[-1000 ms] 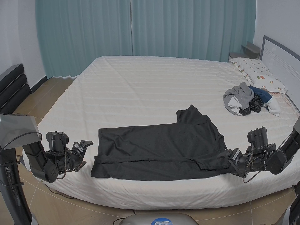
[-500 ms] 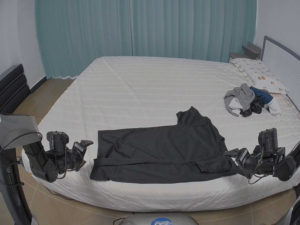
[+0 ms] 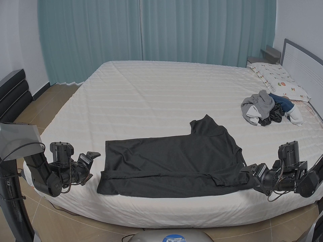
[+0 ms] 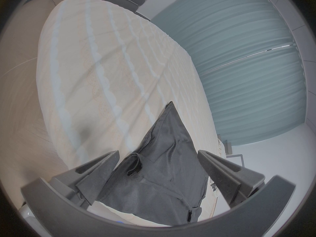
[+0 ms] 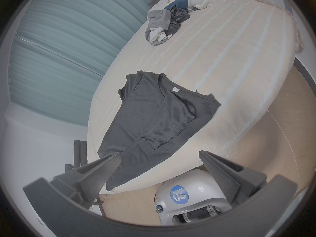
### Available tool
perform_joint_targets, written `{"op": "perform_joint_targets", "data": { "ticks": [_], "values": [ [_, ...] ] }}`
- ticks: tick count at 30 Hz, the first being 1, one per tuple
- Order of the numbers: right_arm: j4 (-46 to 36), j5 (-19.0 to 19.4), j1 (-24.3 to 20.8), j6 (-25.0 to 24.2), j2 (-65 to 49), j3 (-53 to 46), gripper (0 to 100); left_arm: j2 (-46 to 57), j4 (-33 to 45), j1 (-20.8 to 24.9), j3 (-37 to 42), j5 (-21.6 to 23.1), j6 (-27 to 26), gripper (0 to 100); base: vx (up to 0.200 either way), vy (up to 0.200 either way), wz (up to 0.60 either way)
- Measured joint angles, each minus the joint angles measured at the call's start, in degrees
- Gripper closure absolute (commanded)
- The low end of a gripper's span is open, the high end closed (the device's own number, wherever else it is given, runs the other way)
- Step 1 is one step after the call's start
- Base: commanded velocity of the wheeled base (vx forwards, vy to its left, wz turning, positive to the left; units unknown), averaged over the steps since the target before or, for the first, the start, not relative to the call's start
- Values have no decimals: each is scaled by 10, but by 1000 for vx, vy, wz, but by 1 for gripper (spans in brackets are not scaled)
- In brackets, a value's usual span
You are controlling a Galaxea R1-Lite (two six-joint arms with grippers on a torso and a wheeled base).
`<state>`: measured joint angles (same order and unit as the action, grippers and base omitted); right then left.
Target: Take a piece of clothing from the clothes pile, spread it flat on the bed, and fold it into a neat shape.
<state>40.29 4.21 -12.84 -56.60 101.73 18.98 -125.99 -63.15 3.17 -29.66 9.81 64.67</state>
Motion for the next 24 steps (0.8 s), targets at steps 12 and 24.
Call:
{"op": "perform_joint_targets", "data": {
  "ticks": [12, 24],
  "values": [
    [0, 0, -1, 1, 0, -2, 0, 23, 0, 1, 10, 7, -13, 0, 0, 0, 0],
    [0, 1, -1, 1, 0, -2, 0, 72, 8, 13, 58, 102, -57, 0, 0, 0, 0]
  ]
}}
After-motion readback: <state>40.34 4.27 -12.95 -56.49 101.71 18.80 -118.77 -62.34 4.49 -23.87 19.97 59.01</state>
